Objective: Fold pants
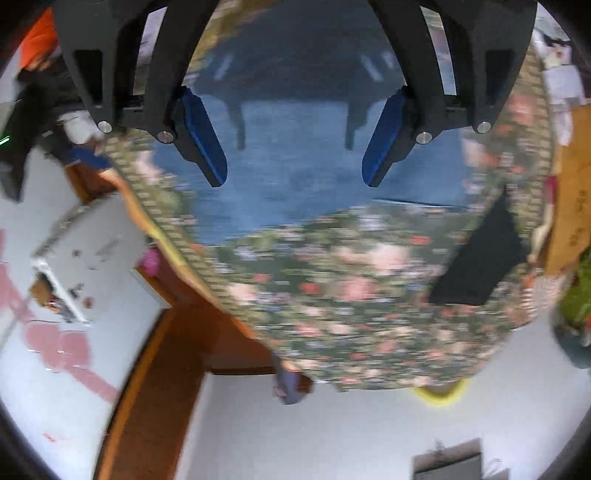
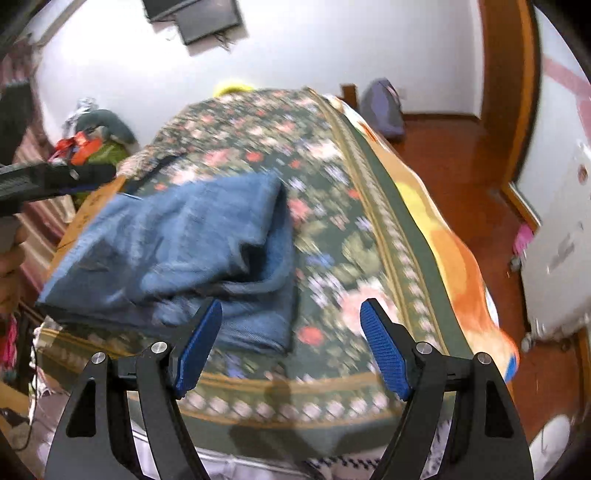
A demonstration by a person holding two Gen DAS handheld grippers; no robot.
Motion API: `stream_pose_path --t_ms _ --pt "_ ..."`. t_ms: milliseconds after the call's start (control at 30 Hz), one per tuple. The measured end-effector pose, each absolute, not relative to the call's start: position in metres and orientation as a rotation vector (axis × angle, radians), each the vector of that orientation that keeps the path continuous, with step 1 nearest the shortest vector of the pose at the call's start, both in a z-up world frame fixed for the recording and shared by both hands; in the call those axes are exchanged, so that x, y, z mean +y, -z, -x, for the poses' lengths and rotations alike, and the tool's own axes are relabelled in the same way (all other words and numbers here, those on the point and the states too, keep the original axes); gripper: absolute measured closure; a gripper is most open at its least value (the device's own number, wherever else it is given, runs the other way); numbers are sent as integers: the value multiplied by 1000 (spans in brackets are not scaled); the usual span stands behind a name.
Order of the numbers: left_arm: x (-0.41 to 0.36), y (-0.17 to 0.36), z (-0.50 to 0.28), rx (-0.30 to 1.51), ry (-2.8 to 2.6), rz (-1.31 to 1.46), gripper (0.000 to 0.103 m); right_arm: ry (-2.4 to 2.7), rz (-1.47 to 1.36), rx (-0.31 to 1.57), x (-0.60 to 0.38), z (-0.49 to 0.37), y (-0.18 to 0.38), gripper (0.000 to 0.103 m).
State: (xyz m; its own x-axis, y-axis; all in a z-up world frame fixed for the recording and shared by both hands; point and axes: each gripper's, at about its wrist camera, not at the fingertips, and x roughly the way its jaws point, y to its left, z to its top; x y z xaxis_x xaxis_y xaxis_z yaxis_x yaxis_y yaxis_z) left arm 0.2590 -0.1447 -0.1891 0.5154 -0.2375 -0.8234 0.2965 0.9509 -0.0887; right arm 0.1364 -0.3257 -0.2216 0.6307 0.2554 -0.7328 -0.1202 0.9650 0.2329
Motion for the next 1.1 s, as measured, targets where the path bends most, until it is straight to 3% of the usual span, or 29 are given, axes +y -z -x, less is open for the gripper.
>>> stream_pose_path --t_ms 100,133,167,233,267,333,567,633,767,833,1000,1100 --pt "-100 195 -271 969 203 -131 28 -256 -162 809 -307 -147 207 33" --pt "-90 198 -273 969 187 -150 33 -269 -165 793 -300 -152 204 39" --pt "-81 201 -274 967 181 -162 42 -280 -170 786 -294 -157 202 43" --pt "-67 211 -279 994 178 -152 86 -311 -189 784 -280 -165 200 58" --pt "-58 218 -284 1021 191 -121 90 -328 -203 787 -272 -172 200 62" --pt "-53 227 -289 1023 218 -95 91 -350 -209 800 -260 -182 203 71" --pt "-56 288 -298 1067 239 -194 89 -338 -177 941 -250 -184 253 77" --pt "-56 287 -293 1035 250 -234 89 -311 -213 932 -261 -176 252 69" --pt "-44 264 -305 1065 287 -165 89 -280 -241 944 -271 -164 242 67" --pt "-40 254 -314 1036 252 -147 88 -265 -217 937 -271 -156 234 60" --pt "-48 262 -353 1057 232 -205 77 -234 -169 972 -263 -136 234 59" --pt "-53 281 -364 1111 239 -274 76 -252 -197 1019 -259 -136 246 59"
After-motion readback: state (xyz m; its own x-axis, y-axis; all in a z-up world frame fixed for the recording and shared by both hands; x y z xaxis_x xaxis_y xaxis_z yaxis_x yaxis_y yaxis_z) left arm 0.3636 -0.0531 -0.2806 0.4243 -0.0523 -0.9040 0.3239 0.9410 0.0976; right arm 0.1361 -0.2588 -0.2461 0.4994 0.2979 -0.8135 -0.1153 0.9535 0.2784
